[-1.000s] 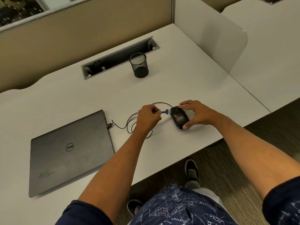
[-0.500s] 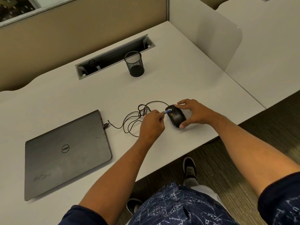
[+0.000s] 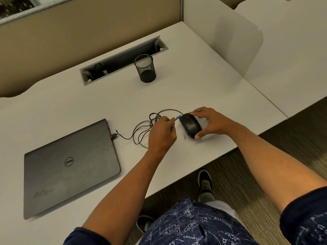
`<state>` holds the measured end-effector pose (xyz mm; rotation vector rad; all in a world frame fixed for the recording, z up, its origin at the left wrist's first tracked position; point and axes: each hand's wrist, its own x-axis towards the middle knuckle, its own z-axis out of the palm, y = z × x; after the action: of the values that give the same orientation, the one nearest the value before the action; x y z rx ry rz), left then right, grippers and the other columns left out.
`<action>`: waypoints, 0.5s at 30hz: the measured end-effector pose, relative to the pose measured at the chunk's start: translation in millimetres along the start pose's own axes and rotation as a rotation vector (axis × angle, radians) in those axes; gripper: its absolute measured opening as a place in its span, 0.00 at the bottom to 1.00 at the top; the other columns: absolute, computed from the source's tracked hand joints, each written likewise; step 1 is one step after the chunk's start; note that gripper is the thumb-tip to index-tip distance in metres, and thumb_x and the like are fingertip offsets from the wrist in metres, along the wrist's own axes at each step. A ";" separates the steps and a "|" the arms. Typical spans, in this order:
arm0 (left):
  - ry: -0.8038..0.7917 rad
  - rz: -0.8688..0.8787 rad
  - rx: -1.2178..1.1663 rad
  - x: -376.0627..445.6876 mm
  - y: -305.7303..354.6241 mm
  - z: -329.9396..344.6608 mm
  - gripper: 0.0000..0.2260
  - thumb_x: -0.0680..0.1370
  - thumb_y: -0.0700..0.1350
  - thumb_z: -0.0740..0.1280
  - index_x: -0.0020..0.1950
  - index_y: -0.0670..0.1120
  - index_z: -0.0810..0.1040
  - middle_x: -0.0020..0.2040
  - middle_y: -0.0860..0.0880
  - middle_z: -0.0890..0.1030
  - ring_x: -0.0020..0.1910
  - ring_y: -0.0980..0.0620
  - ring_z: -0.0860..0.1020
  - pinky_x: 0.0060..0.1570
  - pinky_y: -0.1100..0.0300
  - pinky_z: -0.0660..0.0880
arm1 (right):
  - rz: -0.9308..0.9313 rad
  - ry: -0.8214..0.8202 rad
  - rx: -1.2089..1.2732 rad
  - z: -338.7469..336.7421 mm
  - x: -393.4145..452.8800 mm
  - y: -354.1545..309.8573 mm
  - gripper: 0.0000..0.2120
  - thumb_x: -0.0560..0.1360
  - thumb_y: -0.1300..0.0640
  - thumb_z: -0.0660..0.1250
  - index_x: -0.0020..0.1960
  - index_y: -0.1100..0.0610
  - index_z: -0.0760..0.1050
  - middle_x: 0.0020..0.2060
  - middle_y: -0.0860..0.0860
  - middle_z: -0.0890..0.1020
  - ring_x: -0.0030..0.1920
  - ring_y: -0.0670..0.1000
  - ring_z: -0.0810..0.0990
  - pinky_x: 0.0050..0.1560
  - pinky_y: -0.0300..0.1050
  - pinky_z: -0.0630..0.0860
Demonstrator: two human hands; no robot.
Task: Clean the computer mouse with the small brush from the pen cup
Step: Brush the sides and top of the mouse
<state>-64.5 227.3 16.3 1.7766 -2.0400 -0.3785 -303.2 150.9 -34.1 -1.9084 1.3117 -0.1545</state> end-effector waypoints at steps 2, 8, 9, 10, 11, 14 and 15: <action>-0.026 0.000 0.028 2.5 4.7 5.0 0.13 0.83 0.41 0.62 0.63 0.41 0.82 0.45 0.43 0.79 0.39 0.44 0.77 0.35 0.54 0.71 | -0.001 0.002 0.000 0.6 0.3 1.4 0.54 0.57 0.39 0.84 0.78 0.43 0.65 0.75 0.45 0.67 0.68 0.44 0.64 0.69 0.44 0.61; -0.201 0.059 0.028 -0.8 4.9 7.3 0.13 0.82 0.42 0.63 0.63 0.44 0.83 0.47 0.45 0.79 0.43 0.47 0.77 0.42 0.51 0.77 | 0.004 0.012 -0.023 2.1 -0.3 3.5 0.56 0.55 0.35 0.82 0.79 0.43 0.63 0.76 0.46 0.67 0.67 0.45 0.67 0.71 0.47 0.65; -0.225 0.082 0.013 -2.1 3.2 5.6 0.13 0.81 0.42 0.64 0.63 0.45 0.83 0.47 0.46 0.79 0.43 0.47 0.77 0.44 0.50 0.78 | 0.006 0.014 -0.028 2.0 -0.2 3.6 0.56 0.56 0.36 0.83 0.79 0.43 0.63 0.77 0.46 0.66 0.68 0.46 0.68 0.71 0.48 0.64; -0.237 0.099 -0.005 -3.6 1.0 3.8 0.14 0.80 0.41 0.65 0.63 0.45 0.84 0.46 0.46 0.80 0.43 0.48 0.77 0.44 0.50 0.78 | 0.007 0.013 -0.032 1.8 -0.1 3.8 0.56 0.57 0.37 0.83 0.79 0.44 0.63 0.77 0.46 0.66 0.69 0.47 0.68 0.72 0.49 0.64; -0.238 0.114 -0.025 -5.2 -1.3 1.8 0.14 0.79 0.40 0.66 0.62 0.45 0.84 0.45 0.46 0.80 0.43 0.48 0.77 0.43 0.50 0.78 | 0.006 0.013 -0.033 1.7 0.0 3.9 0.56 0.57 0.38 0.84 0.79 0.44 0.63 0.77 0.46 0.66 0.70 0.48 0.68 0.72 0.49 0.64; -0.209 0.147 -0.072 -9.4 -8.9 -4.5 0.12 0.75 0.39 0.68 0.55 0.43 0.87 0.41 0.47 0.81 0.38 0.49 0.77 0.41 0.49 0.79 | -0.003 0.015 -0.014 1.6 -0.3 3.5 0.55 0.57 0.40 0.85 0.79 0.45 0.63 0.77 0.46 0.66 0.70 0.47 0.68 0.73 0.48 0.65; -0.182 0.143 -0.082 -10.2 -11.7 -6.2 0.11 0.75 0.40 0.68 0.53 0.43 0.87 0.40 0.47 0.81 0.38 0.50 0.77 0.41 0.50 0.79 | -0.005 0.015 -0.005 1.4 -0.7 3.7 0.55 0.58 0.40 0.85 0.79 0.45 0.64 0.77 0.46 0.66 0.71 0.47 0.67 0.73 0.49 0.65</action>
<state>-50.2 235.9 15.1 1.5875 -2.2258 -0.5901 -305.5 151.7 -37.3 -1.9180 1.3186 -0.1680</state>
